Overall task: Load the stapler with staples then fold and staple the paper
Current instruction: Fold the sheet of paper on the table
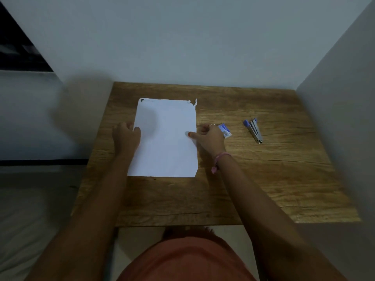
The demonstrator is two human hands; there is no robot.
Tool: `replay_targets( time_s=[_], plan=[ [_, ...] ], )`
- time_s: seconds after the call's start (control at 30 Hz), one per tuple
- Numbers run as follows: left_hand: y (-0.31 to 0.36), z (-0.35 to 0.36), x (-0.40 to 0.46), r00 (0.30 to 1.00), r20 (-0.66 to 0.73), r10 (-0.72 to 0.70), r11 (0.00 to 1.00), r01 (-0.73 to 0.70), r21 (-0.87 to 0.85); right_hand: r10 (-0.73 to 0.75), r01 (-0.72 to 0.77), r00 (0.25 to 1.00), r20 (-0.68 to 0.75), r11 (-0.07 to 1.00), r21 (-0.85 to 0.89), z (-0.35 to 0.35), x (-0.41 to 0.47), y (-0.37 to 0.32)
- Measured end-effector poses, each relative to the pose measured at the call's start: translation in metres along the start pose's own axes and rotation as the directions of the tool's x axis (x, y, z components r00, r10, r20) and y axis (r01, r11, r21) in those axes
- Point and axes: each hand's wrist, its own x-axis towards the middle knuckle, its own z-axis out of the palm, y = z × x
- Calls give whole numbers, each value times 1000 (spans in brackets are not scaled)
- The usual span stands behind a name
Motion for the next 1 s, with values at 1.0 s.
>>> replay_targets(
  time_s=[1.0],
  plan=[
    [6, -49, 51, 801, 575, -168, 842, 420, -339, 315, -610, 785, 534, 545, 575, -32, 18, -42]
  ],
)
